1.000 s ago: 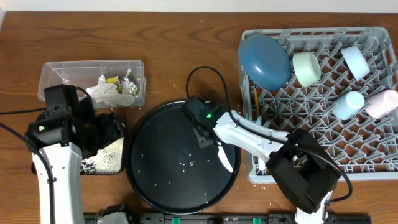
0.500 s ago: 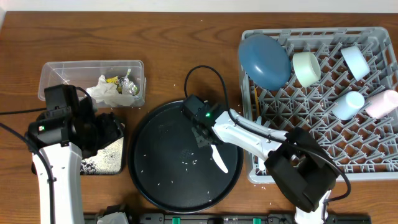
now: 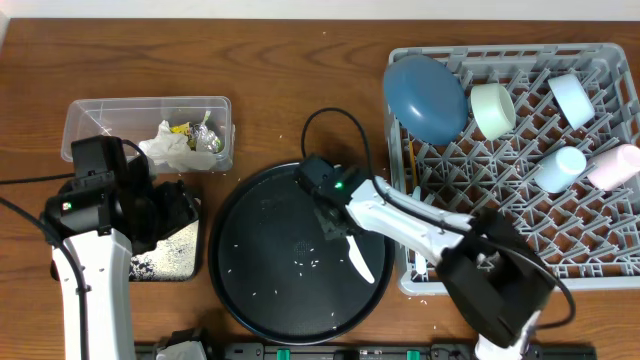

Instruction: Sort waste into correct bins and load items into the dishwasher rack

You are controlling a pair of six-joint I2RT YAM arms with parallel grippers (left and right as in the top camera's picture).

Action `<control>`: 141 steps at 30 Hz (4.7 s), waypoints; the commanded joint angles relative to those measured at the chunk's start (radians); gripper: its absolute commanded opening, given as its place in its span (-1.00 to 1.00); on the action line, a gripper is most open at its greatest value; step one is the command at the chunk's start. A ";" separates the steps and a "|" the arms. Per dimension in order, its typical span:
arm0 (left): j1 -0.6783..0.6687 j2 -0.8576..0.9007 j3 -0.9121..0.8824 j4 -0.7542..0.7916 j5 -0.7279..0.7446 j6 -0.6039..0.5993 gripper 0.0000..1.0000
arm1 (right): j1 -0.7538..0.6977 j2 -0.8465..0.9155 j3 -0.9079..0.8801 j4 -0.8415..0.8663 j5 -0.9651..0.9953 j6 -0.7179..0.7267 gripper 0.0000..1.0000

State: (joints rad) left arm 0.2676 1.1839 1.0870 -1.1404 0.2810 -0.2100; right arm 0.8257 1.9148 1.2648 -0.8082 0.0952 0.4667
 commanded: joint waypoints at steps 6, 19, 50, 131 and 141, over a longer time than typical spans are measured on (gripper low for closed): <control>0.004 0.006 -0.004 0.000 -0.013 -0.006 0.44 | -0.009 -0.131 -0.001 -0.023 0.009 -0.001 -0.97; 0.004 0.006 -0.004 0.000 -0.013 -0.006 0.44 | -0.155 -0.320 -0.001 -0.086 0.009 -0.034 -0.98; 0.004 0.006 -0.004 0.000 -0.013 -0.006 0.44 | -0.248 -0.361 -0.003 -0.016 -0.269 -0.576 -0.20; 0.004 0.006 -0.004 0.004 -0.013 -0.006 0.44 | -0.145 0.089 -0.002 -0.157 -0.270 -0.668 -0.82; 0.004 0.006 -0.004 0.004 -0.013 -0.006 0.44 | -0.145 -0.035 -0.002 -0.153 -0.273 -0.661 -0.81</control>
State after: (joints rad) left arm 0.2676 1.1839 1.0870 -1.1358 0.2810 -0.2100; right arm 0.6739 1.9244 1.2716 -0.9615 -0.1612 -0.2119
